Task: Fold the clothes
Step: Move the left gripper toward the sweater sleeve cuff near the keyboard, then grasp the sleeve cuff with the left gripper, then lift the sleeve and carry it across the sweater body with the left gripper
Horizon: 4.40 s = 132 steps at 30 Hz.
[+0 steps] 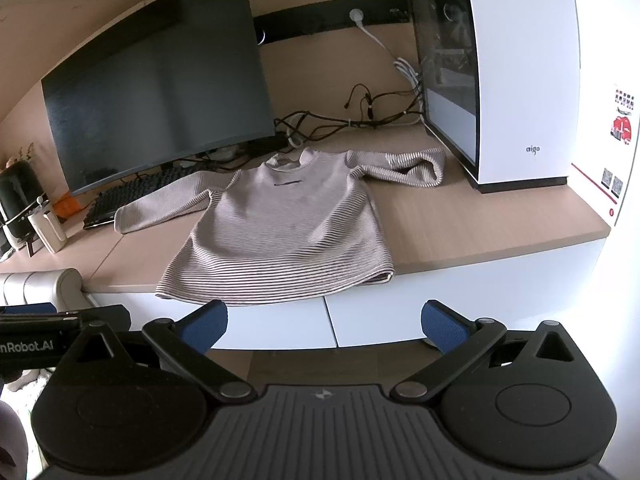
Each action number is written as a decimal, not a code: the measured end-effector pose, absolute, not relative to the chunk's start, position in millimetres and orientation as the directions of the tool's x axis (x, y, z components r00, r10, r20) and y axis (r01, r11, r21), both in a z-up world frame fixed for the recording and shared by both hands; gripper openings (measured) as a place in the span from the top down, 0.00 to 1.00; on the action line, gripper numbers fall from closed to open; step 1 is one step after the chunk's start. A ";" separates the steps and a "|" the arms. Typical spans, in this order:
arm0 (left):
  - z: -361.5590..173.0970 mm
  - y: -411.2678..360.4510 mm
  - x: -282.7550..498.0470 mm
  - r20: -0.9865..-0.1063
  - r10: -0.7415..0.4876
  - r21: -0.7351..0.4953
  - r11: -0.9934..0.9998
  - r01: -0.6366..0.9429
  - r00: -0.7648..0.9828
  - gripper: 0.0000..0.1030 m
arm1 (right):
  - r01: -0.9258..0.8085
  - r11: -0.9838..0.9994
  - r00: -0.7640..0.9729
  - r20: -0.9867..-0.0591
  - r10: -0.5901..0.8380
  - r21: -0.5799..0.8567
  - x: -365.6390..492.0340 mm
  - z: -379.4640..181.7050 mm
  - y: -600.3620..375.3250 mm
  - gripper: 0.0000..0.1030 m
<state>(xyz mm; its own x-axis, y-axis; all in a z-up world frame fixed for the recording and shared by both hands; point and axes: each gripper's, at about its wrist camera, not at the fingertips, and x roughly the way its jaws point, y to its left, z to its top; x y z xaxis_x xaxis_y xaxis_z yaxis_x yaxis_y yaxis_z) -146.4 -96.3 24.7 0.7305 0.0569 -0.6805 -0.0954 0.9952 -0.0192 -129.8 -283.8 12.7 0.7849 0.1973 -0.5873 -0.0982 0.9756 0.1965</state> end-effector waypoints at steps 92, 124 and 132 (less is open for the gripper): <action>-90.6 229.9 176.0 -0.717 0.345 -0.195 0.735 -0.649 0.605 0.91 | 0.064 0.912 0.597 -0.748 0.291 0.406 134.8 -35.9 -264.5 0.00; 114.5 60.4 198.6 -0.444 0.351 -0.010 0.918 -0.396 0.825 0.95 | -0.100 0.739 0.597 -0.554 0.580 0.666 145.5 -46.4 -316.0 0.00; 128.6 -7.2 210.0 -0.433 0.290 0.035 0.952 -0.306 0.854 0.95 | -0.129 0.702 0.595 -0.511 0.620 0.701 149.6 -48.9 -334.0 0.00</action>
<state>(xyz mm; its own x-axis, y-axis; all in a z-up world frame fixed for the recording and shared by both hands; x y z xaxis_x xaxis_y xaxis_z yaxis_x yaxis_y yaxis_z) 210.0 -7.2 128.6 0.8535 0.2899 -0.4330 -0.3056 0.9515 0.0348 149.6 -334.0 -48.9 0.5953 0.6200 -0.5111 -0.1291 0.7016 0.7008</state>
